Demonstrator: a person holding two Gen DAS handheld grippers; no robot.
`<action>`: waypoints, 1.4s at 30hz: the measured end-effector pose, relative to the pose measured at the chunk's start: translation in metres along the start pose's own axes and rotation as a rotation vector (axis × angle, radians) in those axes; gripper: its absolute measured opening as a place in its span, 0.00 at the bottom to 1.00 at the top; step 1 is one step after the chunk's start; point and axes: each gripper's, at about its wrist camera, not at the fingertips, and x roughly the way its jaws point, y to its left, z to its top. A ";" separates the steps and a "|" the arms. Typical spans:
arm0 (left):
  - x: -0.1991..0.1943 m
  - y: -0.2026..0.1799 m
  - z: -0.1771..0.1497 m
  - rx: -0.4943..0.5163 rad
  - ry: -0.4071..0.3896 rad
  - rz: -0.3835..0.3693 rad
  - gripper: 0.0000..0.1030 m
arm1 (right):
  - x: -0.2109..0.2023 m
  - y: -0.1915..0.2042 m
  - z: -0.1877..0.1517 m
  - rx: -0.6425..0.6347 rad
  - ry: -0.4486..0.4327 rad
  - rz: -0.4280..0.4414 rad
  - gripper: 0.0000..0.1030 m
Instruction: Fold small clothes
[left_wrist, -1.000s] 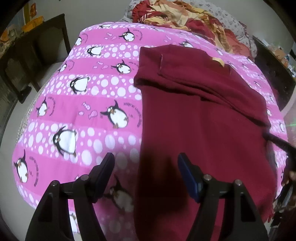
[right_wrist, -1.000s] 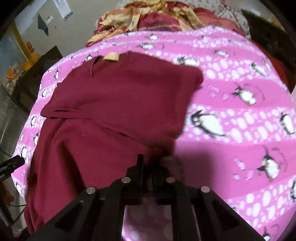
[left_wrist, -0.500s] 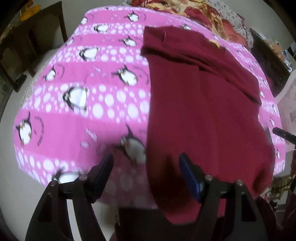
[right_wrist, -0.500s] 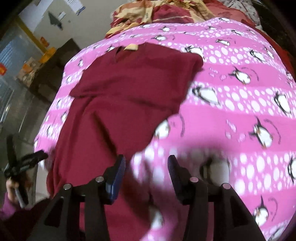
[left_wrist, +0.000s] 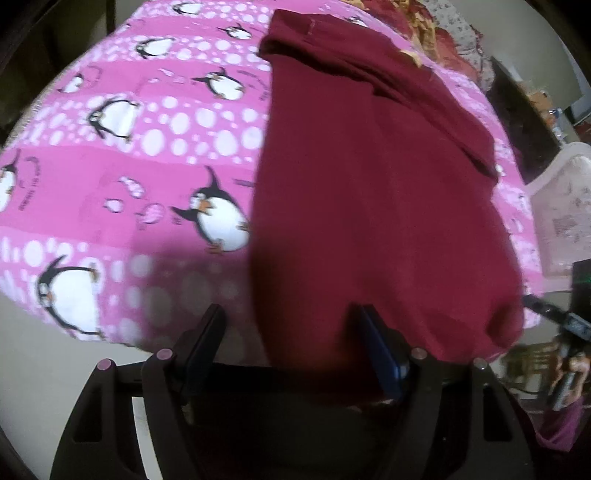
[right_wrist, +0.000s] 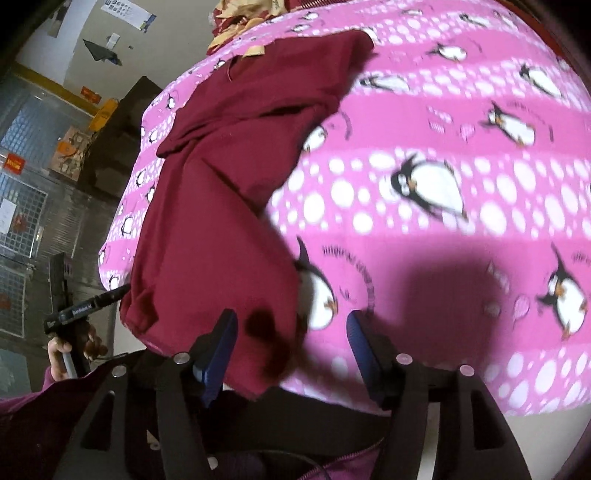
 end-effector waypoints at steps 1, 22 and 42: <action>0.003 -0.001 0.000 0.003 0.003 -0.008 0.71 | 0.002 -0.001 -0.002 0.008 0.006 0.016 0.64; 0.004 -0.003 -0.004 0.017 -0.003 0.037 0.73 | 0.027 0.027 -0.014 -0.042 0.037 0.095 0.68; -0.023 -0.021 -0.005 0.123 -0.040 -0.024 0.09 | -0.008 0.055 -0.019 -0.102 -0.122 0.161 0.11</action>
